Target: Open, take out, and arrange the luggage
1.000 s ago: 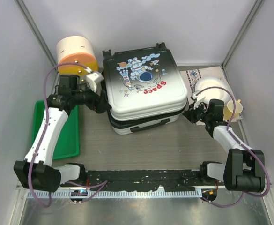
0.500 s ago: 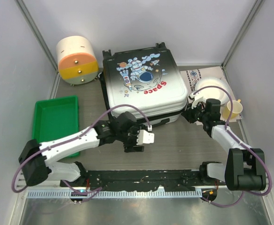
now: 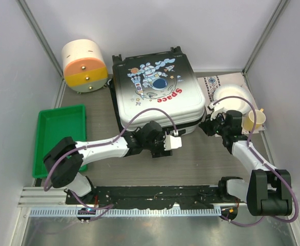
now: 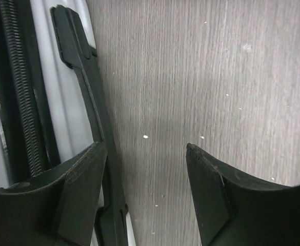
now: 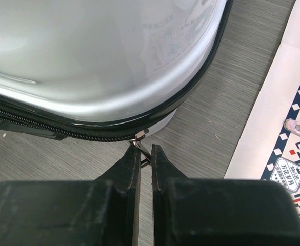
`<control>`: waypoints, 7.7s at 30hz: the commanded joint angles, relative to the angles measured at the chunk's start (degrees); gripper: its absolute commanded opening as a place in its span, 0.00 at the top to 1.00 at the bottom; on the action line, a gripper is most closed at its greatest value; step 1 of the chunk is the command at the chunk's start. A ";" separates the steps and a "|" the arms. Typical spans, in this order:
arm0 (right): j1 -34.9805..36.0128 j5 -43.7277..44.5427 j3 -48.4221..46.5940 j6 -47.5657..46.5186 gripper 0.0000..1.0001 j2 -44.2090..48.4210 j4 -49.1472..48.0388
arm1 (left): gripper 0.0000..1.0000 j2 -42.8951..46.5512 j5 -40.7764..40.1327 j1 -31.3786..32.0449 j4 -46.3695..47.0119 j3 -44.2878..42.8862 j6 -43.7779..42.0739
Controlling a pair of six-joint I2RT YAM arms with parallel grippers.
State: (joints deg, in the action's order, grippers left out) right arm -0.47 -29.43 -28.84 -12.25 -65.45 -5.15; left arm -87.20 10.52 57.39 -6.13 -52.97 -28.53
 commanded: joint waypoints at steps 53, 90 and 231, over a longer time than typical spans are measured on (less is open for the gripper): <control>0.47 -0.19 2.12 0.21 0.99 1.20 -6.63 | 0.15 -1.60 -21.02 1.78 19.51 -2.49 1.18; 0.47 -0.10 3.44 0.30 0.99 1.82 -6.28 | 0.18 -14.22 -18.69 2.29 20.10 -6.53 -1.70; -3.22 1.83 -42.71 0.03 0.42 -8.47 38.19 | 0.55 -9.22 -4.27 -50.18 -16.10 -28.06 45.41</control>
State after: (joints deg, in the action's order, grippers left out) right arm -3.62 -27.53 -72.77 -11.90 -76.86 32.60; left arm -101.43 6.70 5.78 -25.50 -78.06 17.63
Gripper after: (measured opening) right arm 0.584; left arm 0.450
